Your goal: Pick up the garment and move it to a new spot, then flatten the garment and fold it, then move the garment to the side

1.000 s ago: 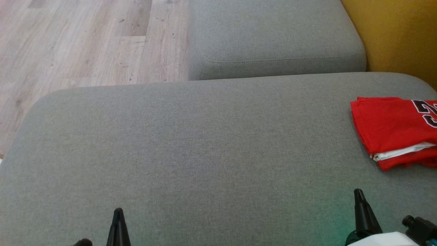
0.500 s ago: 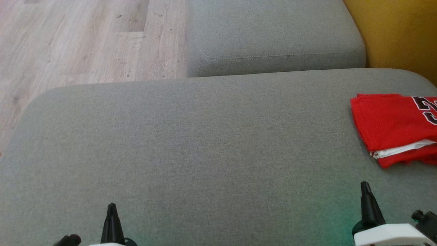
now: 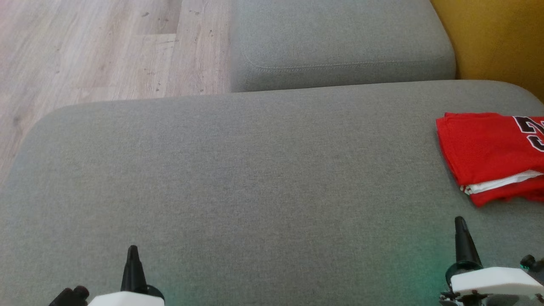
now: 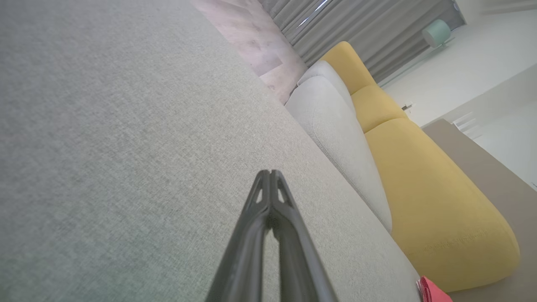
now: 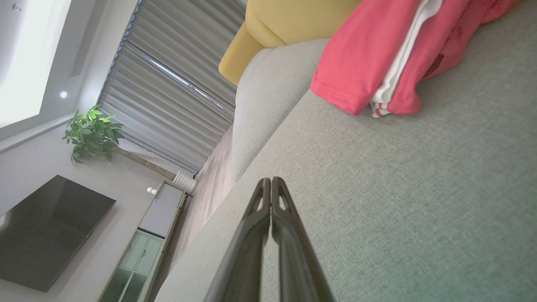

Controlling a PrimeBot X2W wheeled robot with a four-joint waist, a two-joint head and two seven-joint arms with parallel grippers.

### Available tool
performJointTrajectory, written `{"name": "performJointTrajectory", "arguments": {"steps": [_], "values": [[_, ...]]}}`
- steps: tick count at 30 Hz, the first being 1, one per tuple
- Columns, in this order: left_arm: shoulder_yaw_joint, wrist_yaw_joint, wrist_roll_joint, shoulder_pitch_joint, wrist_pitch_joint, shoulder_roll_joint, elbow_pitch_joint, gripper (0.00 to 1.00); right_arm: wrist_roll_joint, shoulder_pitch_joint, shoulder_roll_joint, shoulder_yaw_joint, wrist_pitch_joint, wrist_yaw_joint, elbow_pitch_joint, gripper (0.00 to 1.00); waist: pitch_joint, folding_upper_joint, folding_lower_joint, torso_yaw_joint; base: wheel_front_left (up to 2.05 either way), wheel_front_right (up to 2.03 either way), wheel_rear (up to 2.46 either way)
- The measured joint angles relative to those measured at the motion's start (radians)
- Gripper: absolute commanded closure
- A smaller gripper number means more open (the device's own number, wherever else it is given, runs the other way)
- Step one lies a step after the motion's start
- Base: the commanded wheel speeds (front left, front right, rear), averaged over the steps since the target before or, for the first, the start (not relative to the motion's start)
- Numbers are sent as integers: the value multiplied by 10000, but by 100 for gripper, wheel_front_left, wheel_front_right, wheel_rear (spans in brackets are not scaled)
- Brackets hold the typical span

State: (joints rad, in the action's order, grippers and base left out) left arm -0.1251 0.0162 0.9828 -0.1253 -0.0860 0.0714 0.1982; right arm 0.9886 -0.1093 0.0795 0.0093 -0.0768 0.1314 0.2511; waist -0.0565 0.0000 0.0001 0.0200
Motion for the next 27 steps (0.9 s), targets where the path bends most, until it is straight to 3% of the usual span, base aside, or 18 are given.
{"name": "performJointTrajectory", "arguments": {"steps": [27], "values": [[706, -683, 3114, 820, 777, 0, 320, 100, 3009, 802, -33, -523, 775, 0, 117, 100, 286, 0, 0, -96, 0, 0, 0]]}}
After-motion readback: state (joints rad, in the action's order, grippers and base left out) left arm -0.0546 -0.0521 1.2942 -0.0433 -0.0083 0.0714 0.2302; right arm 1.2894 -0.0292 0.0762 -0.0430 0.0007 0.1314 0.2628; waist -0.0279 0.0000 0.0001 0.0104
